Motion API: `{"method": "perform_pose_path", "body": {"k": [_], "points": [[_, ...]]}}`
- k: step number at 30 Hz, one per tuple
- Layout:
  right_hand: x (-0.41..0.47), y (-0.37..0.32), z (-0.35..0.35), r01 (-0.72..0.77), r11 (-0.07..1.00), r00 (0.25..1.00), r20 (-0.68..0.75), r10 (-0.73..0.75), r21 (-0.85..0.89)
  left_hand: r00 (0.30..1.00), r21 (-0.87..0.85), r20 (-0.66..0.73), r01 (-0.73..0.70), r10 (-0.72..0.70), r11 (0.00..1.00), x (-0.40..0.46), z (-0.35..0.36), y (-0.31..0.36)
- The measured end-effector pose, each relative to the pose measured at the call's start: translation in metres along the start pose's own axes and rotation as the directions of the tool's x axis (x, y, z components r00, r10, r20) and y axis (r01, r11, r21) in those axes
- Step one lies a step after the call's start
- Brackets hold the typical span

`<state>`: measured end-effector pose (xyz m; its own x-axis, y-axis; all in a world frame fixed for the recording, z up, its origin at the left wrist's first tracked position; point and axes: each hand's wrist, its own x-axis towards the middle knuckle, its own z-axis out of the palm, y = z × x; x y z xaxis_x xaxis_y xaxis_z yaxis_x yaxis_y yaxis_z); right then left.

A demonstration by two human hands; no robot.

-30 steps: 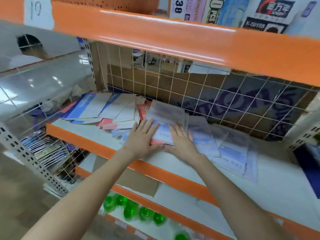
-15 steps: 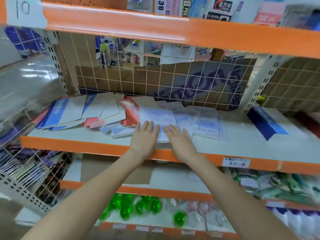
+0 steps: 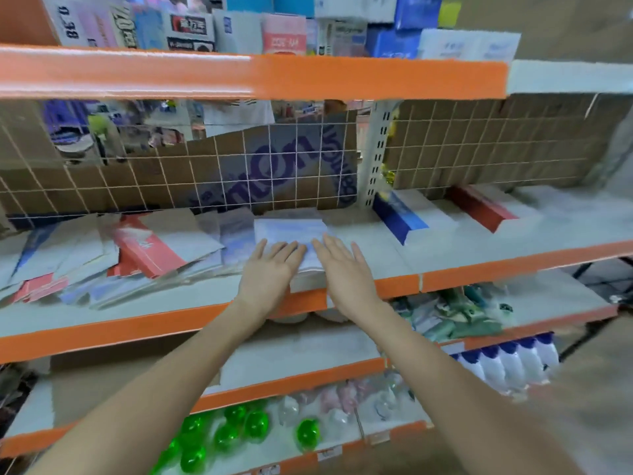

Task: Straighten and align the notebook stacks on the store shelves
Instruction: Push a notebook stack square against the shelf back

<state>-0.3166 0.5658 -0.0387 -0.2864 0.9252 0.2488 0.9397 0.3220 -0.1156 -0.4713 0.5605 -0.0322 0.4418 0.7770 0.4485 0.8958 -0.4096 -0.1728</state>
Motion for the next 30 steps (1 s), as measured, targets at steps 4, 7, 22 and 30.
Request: {"method": "perform_pose_path", "body": {"k": [4, 7, 22, 30], "points": [[-0.028, 0.087, -0.026, -0.061, 0.997, 0.994, -0.099, 0.056, -0.042, 0.959, -0.027, -0.255, -0.132, 0.121, 0.991, 0.055, -0.001, 0.076], [-0.056, 0.167, -0.048, -0.138, 0.986, 0.979, -0.16, 0.123, -0.089, 0.937, -0.075, -0.299, -0.214, 0.183, 0.974, 0.101, 0.004, 0.15], [-0.157, 0.453, -0.104, -0.447, 0.875, 0.89, -0.19, 0.415, -0.186, 0.772, -0.188, -0.448, -0.574, 0.451, 0.797, 0.281, 0.04, 0.421], [-0.134, 0.599, -0.093, -0.474, 0.856, 0.88, -0.156, 0.449, -0.209, 0.799, -0.206, -0.39, -0.559, 0.457, 0.803, 0.388, 0.101, 0.511]]}}
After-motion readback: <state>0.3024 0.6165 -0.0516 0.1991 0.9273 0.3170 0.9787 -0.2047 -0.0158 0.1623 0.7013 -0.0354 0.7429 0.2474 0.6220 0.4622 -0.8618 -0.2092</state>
